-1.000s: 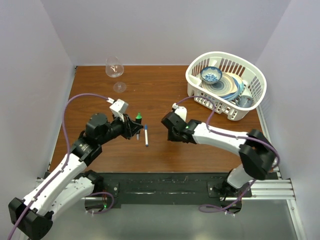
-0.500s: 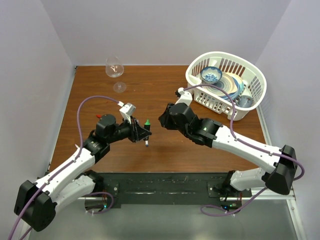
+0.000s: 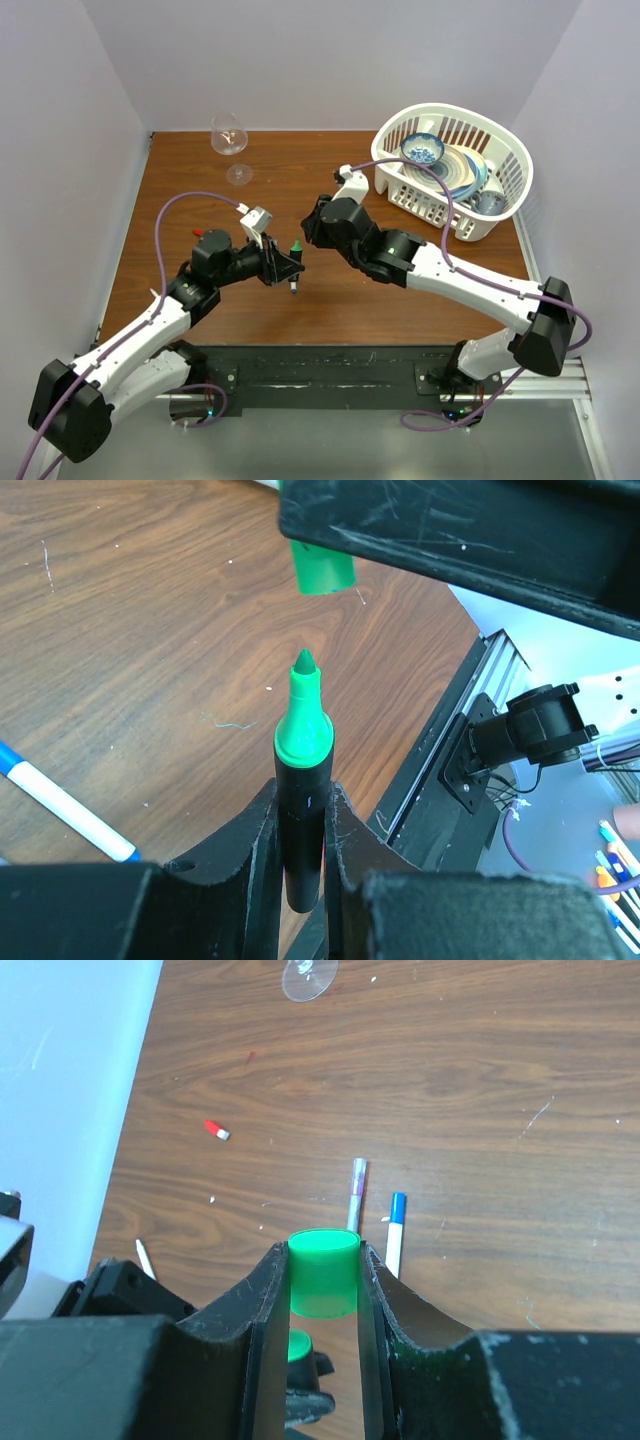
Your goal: Insert the pens into the pen caps
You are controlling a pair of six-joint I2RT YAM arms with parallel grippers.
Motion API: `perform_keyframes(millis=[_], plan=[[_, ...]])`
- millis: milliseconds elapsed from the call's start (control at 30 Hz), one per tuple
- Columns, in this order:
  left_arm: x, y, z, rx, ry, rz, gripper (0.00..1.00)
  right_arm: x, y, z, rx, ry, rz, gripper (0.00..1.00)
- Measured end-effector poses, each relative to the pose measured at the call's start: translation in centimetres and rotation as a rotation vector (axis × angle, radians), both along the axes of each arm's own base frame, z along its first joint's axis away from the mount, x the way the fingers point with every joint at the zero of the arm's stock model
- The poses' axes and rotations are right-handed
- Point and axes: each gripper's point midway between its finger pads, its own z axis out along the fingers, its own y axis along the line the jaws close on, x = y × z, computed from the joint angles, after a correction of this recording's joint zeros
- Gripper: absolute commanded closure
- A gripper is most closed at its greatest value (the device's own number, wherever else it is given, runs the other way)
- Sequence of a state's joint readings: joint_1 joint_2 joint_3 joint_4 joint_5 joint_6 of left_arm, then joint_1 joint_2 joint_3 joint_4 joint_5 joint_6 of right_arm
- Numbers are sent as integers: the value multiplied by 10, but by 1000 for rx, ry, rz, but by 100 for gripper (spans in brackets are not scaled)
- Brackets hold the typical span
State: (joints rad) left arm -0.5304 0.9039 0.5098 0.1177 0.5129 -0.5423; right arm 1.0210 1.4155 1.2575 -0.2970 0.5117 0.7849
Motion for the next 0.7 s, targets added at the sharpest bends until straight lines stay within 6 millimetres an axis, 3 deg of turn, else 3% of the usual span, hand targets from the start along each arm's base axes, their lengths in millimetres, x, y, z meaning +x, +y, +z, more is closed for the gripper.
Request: perform_keyframes(millis=[300,700], plan=[[0,0,-1,1,2,-1,100,6,10,6,13,-20,4,100],[0,0,-1,-3,8,1,100,-6,20,-3,12,-4,37,100]])
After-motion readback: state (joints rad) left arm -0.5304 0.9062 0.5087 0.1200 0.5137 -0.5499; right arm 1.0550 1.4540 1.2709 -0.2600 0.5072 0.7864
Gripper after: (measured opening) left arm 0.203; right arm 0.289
